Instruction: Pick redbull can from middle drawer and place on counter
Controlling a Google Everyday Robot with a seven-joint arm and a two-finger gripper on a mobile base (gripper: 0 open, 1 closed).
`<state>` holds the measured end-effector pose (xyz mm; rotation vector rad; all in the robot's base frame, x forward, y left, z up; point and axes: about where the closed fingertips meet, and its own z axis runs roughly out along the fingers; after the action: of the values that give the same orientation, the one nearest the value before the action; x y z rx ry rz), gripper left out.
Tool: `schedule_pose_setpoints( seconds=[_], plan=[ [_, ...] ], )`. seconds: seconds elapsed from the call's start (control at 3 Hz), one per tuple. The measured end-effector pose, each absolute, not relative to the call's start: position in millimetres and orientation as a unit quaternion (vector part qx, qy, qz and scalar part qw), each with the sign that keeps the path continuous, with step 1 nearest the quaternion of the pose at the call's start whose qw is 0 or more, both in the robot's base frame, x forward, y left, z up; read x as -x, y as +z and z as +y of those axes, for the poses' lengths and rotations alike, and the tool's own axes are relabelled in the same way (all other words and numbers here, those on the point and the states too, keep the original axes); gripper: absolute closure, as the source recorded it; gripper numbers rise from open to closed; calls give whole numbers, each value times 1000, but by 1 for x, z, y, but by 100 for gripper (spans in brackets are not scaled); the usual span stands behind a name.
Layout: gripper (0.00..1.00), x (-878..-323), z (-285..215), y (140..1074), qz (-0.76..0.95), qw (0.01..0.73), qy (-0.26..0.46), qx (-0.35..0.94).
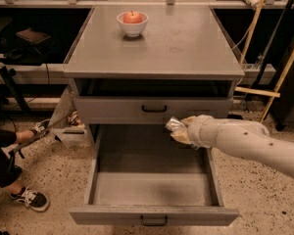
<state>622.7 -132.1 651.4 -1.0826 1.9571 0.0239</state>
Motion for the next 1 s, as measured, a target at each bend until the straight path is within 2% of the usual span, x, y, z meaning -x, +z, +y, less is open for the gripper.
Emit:
schedule_pose_setpoints(
  seconds=[0.33,0.67,1.0],
  plan=[
    [100,-589,-161,724,768,439,-36,465],
    [100,-582,-191,810,737,456,-122,484],
    [100,-615,-229,891,726,456,-202,473]
  ],
)
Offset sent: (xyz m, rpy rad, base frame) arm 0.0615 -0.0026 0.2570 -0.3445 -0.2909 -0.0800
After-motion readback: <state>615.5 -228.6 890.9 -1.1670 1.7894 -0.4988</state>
